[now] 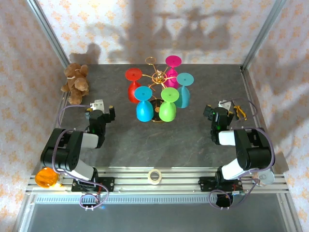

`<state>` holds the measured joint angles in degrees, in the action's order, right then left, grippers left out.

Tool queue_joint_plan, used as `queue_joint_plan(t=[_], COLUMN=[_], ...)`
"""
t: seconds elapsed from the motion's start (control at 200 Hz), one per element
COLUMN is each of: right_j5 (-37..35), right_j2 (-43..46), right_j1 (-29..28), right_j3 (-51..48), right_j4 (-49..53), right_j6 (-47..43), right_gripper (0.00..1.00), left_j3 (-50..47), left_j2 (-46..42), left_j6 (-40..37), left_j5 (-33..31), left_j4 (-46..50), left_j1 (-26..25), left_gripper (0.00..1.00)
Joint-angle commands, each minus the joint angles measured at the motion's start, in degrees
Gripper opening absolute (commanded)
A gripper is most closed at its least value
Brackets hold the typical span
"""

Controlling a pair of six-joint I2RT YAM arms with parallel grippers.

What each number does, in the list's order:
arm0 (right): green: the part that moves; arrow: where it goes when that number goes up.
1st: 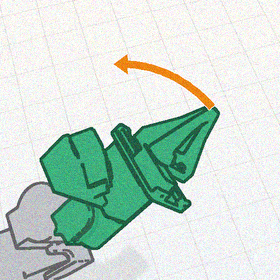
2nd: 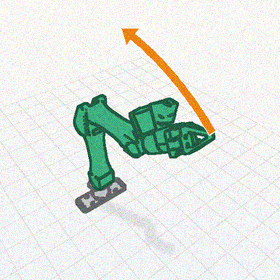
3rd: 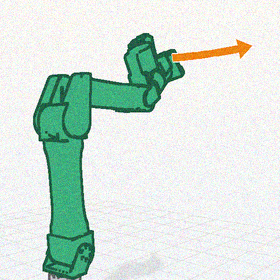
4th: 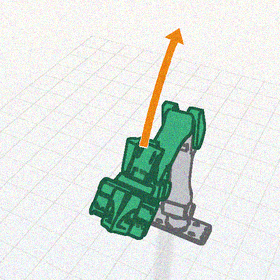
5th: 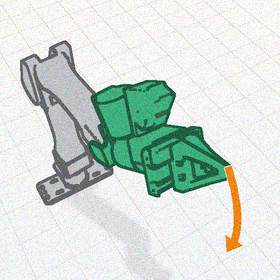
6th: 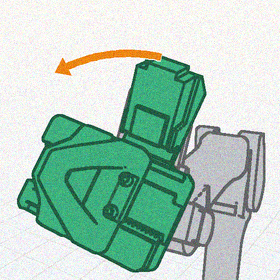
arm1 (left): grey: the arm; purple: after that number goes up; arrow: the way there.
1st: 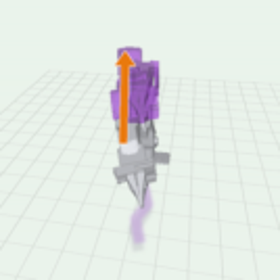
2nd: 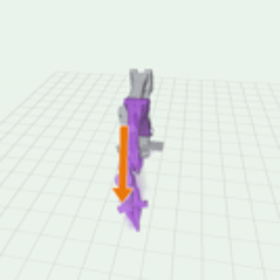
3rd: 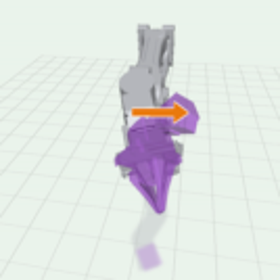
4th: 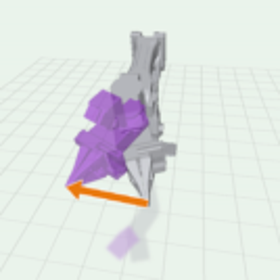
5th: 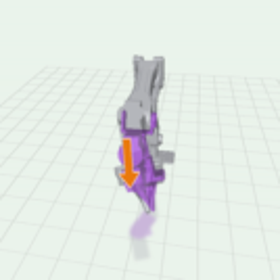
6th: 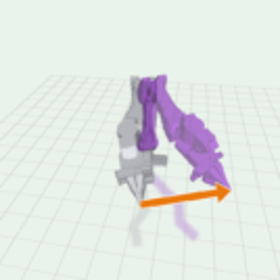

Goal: Take the wine glass off the wine glass rack

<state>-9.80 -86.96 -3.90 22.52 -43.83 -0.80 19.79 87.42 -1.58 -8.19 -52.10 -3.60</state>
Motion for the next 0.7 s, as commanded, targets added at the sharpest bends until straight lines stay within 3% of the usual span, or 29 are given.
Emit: queue_joint_plan(t=[0.0,0.691], right_j5=[-0.35,-0.25], right_j2=[-0.33,-0.5], right_j1=[0.39,0.39], right_j3=[1.1,1.29], right_j4=[-1.87,-1.52], right_j6=[-0.89,-0.91], right_gripper=[1.0,1.0], left_j3=[1.04,1.65], left_j2=[0.63,0.56], left_j6=[-0.72,-0.17], left_j5=[-1.81,-0.7], left_j4=[-2.01,-0.55], left_j1=[0.61,1.22], left_gripper=[1.0,1.0])
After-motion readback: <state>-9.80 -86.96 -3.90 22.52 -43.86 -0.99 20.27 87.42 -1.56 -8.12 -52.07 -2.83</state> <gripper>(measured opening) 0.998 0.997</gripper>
